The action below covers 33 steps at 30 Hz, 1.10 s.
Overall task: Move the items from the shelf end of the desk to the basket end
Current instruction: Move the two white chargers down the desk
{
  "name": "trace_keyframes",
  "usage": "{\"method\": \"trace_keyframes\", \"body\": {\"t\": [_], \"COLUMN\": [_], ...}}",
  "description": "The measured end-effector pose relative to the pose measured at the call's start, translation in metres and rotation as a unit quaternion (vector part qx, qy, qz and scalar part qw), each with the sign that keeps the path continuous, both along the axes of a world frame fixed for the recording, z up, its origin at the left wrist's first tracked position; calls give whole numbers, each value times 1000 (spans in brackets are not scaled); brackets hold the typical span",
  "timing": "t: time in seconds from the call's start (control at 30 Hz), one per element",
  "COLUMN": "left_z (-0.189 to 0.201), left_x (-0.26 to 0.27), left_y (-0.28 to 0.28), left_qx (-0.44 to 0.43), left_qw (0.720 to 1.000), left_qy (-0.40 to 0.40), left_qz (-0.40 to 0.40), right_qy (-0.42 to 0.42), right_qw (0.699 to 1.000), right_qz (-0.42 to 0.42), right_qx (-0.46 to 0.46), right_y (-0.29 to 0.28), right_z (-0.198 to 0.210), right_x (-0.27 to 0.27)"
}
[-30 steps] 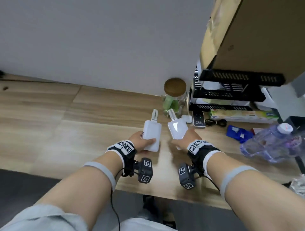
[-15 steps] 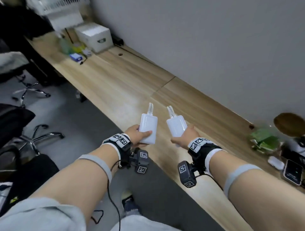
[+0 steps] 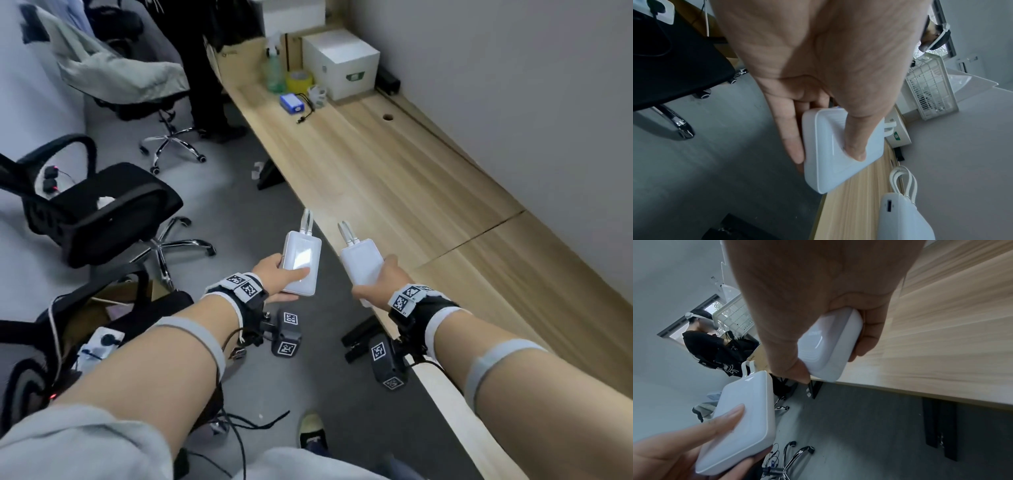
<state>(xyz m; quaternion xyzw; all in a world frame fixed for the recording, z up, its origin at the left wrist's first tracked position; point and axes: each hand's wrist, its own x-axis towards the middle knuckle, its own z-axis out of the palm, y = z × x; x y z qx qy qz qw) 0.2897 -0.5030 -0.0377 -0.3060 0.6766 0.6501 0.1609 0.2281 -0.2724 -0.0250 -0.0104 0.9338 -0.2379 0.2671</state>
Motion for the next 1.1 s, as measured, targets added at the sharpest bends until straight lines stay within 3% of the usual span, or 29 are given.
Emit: {"method": "trace_keyframes", "body": {"t": [0.37, 0.77, 0.9, 1.1], "left_z": [3, 12, 10, -12], "left_x": [-92, -324, -385, -478], "left_y": [-93, -165, -179, -186], "left_qx": [5, -60, -44, -40], "left_qw": [1000, 998, 999, 997], "left_qy": [3, -1, -16, -44], "left_qz": [29, -14, -6, -55], "right_qy": [-9, -35, -54, -95], "right_qw": [1000, 996, 990, 974], "right_qz": [23, -62, -111, -197], "right_qx": [-3, -57, -60, -57], "right_y": [-102, -179, -188, -191], "right_z": [2, -23, -28, -48], "right_x": [-113, -329, -376, -436]}}
